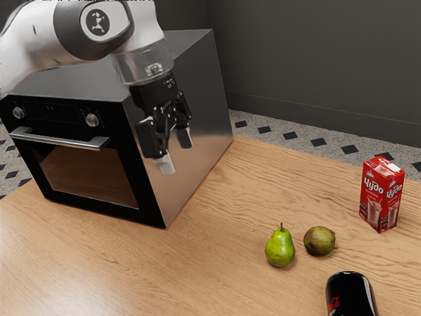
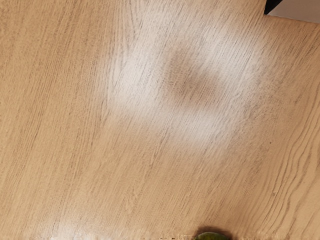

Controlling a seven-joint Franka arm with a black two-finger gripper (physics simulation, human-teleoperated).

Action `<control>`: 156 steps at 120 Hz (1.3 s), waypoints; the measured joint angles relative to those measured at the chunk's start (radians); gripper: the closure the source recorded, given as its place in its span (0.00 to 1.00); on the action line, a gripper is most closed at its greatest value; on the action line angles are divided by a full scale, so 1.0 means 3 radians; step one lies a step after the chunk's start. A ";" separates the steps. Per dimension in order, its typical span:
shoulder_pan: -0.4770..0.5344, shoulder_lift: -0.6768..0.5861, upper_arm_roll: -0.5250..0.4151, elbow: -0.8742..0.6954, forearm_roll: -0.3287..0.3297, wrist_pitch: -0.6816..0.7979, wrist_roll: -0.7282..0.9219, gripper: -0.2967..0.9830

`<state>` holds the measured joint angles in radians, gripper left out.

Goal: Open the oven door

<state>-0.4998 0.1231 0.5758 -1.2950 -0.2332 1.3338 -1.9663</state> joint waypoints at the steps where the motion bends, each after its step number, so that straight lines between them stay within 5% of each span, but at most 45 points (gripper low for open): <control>1: 0.0003 0.0007 0.0000 0.0000 -0.0005 0.0000 -0.0013 0.23; 29: -0.0113 -0.0190 -0.0054 -0.0154 -0.0035 0.0069 -0.0316 0.23; 41: 0.0627 -0.0789 -0.0748 -0.0504 -0.0016 0.0080 -0.0412 0.23; 57: 0.0973 -0.1273 -0.1042 -0.0869 0.0530 0.0181 -0.0506 0.23; 68: 0.1515 -0.1702 -0.1353 -0.1492 0.0804 0.0625 -0.0452 0.23; 102: 0.2325 -0.1749 -0.1510 -0.1874 0.1039 0.1671 -0.0037 0.23; 156: 0.2707 -0.1783 -0.1607 -0.2176 0.1087 0.2177 0.0978 0.23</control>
<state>0.3125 -0.4119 0.0936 -1.9477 0.0928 1.9870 -1.6730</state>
